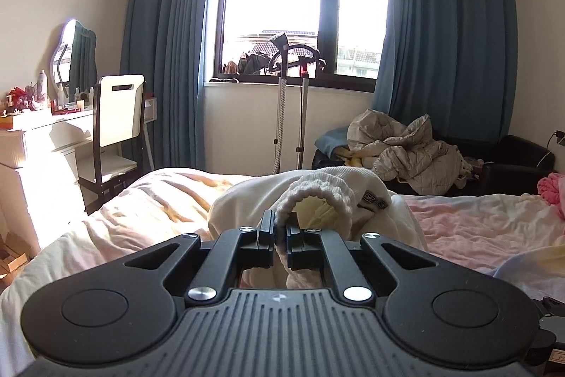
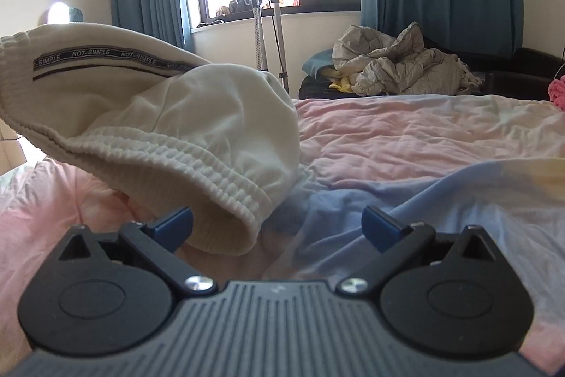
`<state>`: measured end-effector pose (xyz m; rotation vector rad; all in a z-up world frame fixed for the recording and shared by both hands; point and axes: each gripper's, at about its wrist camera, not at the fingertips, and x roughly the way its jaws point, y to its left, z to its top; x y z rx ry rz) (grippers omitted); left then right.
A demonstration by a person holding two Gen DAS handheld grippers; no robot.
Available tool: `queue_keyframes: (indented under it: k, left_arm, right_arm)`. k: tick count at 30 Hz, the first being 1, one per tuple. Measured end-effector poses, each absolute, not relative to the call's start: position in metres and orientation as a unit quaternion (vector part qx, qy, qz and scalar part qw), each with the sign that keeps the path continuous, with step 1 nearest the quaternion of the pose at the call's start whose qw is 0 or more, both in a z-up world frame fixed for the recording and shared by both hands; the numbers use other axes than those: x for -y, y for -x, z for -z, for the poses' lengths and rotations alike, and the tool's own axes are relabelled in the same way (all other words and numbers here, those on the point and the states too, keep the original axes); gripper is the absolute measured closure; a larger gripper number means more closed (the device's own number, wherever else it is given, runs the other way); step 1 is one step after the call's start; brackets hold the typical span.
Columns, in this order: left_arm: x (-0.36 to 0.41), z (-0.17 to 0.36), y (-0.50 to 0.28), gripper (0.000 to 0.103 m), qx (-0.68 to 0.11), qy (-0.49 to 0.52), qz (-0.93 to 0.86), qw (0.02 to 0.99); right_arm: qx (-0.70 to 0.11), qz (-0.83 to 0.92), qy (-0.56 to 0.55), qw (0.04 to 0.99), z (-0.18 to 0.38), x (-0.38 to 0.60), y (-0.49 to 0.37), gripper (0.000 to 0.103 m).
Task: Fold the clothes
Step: 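Close the left gripper on the pants cuff while the right gripper pinches the pants leg, then lift the held sweatpants off the bed with both grippers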
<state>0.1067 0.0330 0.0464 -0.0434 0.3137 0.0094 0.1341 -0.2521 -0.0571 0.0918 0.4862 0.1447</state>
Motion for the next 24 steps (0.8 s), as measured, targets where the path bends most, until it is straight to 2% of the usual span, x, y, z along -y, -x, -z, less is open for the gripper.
queue_keyframes:
  k: [7, 8, 10, 11, 20, 21, 24]
  left_arm:
    - [-0.064, 0.001, -0.138, 0.094, -0.244, 0.035, -0.056, 0.968]
    - [-0.067, 0.002, -0.14, 0.094, -0.246, 0.039, -0.06, 0.967]
    - [-0.068, 0.002, -0.144, 0.091, -0.248, 0.052, -0.061, 0.965]
    - [-0.067, 0.002, -0.147, 0.091, -0.251, 0.054, -0.059, 0.965]
    - [-0.064, 0.007, -0.158, 0.09, -0.276, 0.07, -0.05, 0.957]
    - [-0.065, 0.008, -0.158, 0.088, -0.282, 0.066, -0.05, 0.956]
    - [-0.065, 0.015, -0.159, 0.065, -0.296, 0.035, -0.057, 0.953]
  right_arm:
    - [-0.266, -0.07, -0.028, 0.961, 0.089, 0.239, -0.164, 0.054]
    - [-0.264, -0.075, -0.032, 0.961, 0.09, 0.24, -0.166, 0.069]
    - [-0.26, -0.081, -0.043, 0.961, 0.093, 0.242, -0.172, 0.079]
    - [-0.257, -0.082, -0.05, 0.962, 0.093, 0.243, -0.173, 0.089]
    - [-0.2, -0.047, -0.09, 0.975, 0.055, 0.259, -0.159, 0.096]
    - [-0.191, -0.044, -0.089, 0.977, 0.049, 0.259, -0.154, 0.096]
    - [-0.164, -0.03, -0.077, 0.983, 0.028, 0.26, -0.138, 0.096]
